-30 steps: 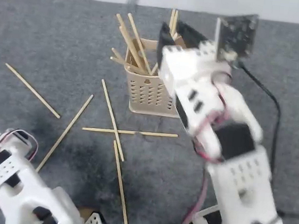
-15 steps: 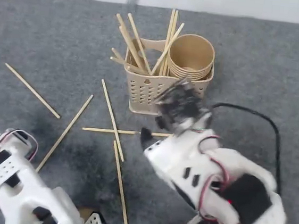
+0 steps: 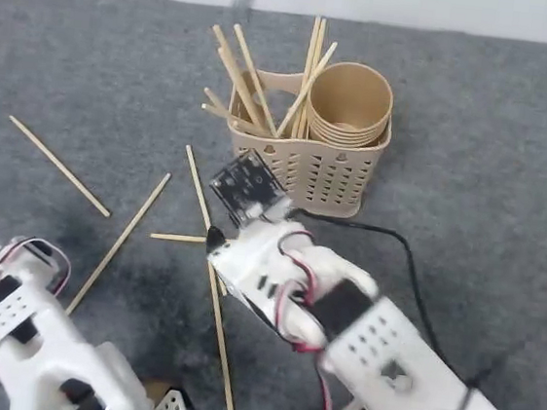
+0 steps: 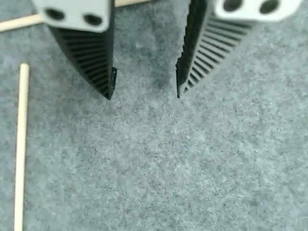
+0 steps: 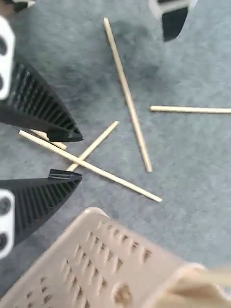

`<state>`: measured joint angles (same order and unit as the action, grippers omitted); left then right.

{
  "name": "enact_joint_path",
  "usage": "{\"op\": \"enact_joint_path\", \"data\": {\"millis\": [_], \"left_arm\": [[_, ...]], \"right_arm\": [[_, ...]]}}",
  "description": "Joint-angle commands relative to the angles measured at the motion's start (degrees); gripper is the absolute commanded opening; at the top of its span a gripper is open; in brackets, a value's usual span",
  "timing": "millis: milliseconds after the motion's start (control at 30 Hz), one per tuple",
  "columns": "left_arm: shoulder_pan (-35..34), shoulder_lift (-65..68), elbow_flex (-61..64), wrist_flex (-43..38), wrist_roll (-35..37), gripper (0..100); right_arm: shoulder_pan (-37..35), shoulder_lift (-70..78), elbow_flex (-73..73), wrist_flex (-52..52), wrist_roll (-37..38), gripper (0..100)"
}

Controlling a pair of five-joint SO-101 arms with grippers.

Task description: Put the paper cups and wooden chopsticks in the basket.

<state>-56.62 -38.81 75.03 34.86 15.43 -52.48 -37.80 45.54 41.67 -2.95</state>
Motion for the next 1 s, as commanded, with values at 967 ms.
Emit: {"op": "enact_joint_path", "data": {"millis": [967], "left_arm": [[-5.98, 20.4, -16.04, 0.44, 6.59, 20]], "right_arm": [[5.14, 67.3, -44.04, -26.42, -2.2, 11.6]]}}
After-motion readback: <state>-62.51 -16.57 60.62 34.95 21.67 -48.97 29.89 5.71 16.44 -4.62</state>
